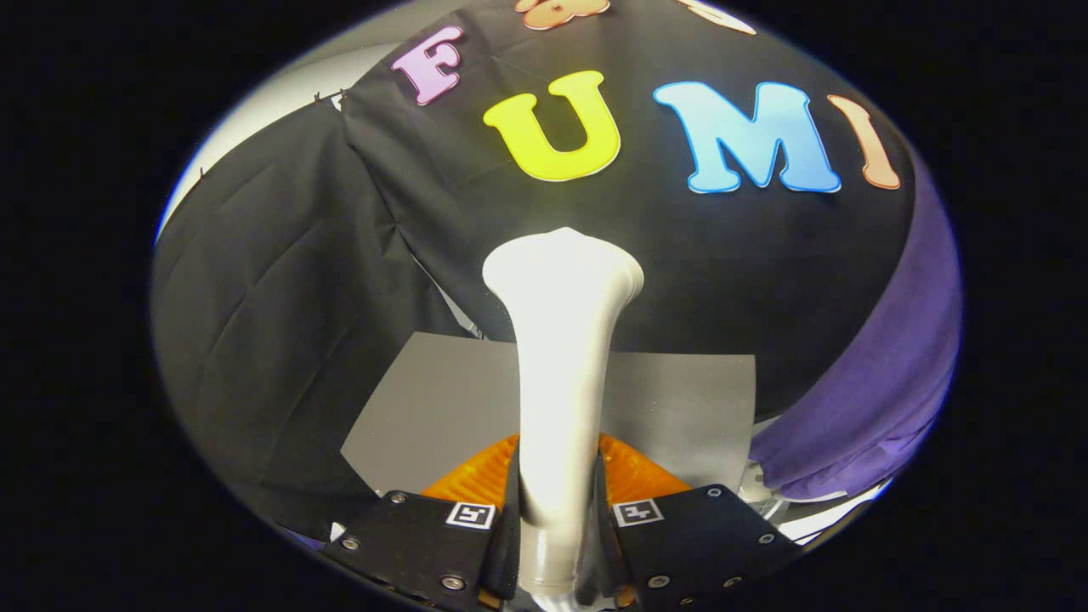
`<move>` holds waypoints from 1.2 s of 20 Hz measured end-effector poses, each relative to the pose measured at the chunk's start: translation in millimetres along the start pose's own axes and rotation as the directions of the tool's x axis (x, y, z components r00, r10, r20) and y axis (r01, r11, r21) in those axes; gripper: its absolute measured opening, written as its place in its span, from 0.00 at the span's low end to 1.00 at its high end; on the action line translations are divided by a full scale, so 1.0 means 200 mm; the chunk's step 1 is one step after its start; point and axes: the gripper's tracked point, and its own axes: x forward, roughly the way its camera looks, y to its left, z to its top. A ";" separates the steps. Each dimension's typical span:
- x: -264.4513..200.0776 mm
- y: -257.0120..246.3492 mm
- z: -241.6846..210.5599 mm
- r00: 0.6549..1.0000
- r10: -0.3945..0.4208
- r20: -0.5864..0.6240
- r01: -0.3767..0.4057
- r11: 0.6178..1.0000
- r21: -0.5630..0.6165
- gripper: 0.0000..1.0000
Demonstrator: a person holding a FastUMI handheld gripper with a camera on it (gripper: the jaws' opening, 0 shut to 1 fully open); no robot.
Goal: Iron the clothes twice with a garment steamer, once on the left side and once on the right side.
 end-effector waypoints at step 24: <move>-1.23 0.10 -0.78 0.966 -0.027 0.259 0.034 0.999 -0.022 0.36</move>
